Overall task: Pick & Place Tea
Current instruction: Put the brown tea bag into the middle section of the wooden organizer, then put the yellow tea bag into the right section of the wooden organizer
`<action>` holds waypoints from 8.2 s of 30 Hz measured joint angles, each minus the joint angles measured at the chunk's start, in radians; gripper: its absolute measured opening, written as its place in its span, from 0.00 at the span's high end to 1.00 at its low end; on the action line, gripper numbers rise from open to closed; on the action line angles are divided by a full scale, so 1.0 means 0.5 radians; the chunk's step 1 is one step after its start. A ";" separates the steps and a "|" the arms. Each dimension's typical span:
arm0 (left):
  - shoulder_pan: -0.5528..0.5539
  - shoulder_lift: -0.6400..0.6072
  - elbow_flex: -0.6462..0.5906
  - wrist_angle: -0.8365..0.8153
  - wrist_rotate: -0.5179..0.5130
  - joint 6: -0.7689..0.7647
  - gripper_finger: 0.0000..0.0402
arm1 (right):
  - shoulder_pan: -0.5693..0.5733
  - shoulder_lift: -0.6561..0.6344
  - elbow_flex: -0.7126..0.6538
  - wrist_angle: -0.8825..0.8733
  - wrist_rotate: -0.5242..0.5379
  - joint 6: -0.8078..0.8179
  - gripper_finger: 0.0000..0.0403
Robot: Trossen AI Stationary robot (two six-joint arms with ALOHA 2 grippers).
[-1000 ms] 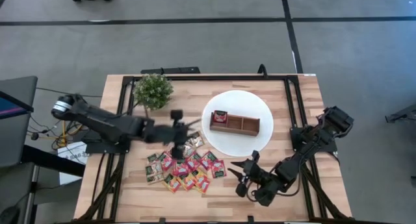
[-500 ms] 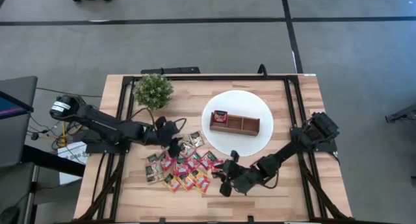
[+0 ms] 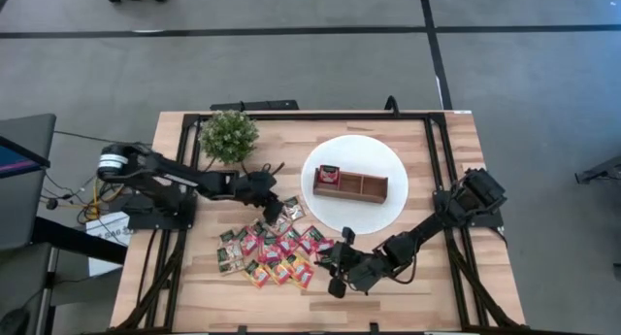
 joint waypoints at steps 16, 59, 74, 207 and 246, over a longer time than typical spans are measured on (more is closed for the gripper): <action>0.017 0.265 0.003 0.380 0.212 -0.058 0.57 | 0.000 0.000 -0.001 -0.003 0.002 0.000 0.71; -0.839 0.169 0.433 0.255 -0.683 1.256 1.00 | -0.309 -0.163 0.073 -0.470 0.129 -0.289 0.63; -0.838 0.155 0.433 0.217 -0.682 1.186 0.97 | -0.385 -0.163 0.134 -0.515 -0.171 -0.358 0.98; -1.748 0.634 0.432 0.427 -1.164 1.012 0.95 | -0.629 0.539 0.780 -0.814 -1.788 0.882 0.64; -1.783 0.329 0.431 0.112 -1.511 0.722 0.95 | -0.273 0.244 0.729 -1.124 -0.872 0.717 1.00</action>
